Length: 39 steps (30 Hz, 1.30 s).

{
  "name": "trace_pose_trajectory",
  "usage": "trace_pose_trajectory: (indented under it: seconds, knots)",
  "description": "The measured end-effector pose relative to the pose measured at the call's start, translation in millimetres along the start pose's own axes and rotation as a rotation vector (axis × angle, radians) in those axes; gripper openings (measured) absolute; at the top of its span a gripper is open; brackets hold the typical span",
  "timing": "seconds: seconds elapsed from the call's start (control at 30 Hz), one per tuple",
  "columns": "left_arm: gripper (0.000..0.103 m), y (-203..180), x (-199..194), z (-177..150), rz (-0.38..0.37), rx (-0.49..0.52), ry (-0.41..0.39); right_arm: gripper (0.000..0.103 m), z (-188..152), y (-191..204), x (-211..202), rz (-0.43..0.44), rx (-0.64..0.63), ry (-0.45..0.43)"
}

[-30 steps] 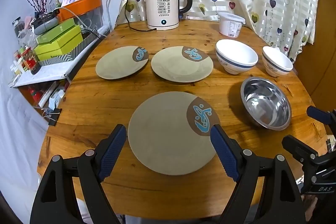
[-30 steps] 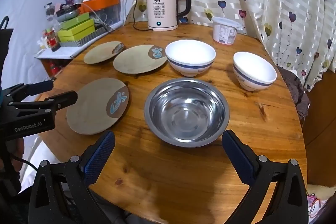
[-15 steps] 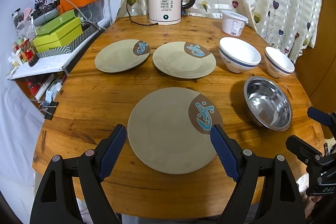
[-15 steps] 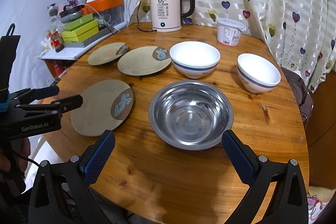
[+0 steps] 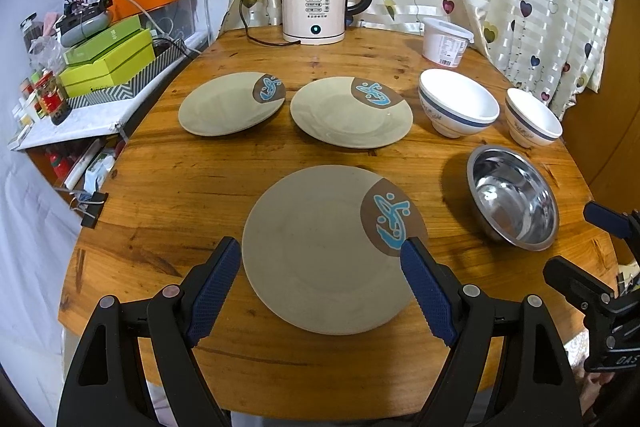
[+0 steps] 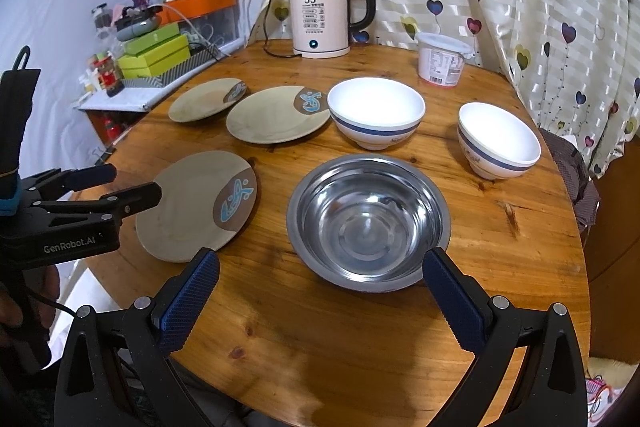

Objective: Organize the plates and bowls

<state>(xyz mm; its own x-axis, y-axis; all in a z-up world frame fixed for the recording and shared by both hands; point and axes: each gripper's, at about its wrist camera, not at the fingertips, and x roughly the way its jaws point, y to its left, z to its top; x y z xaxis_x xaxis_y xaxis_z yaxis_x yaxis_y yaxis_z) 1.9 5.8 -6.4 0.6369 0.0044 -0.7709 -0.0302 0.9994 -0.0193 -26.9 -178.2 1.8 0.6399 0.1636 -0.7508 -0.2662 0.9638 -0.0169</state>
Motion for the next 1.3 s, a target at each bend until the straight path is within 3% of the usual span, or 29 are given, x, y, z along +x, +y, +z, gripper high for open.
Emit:
trace_pose_trajectory:
  seconds: [1.3]
  knots:
    - [0.082, 0.6, 2.0, -2.8, -0.021, -0.015, 0.010, 0.102, 1.5, 0.7, 0.8, 0.003, 0.001, 0.006]
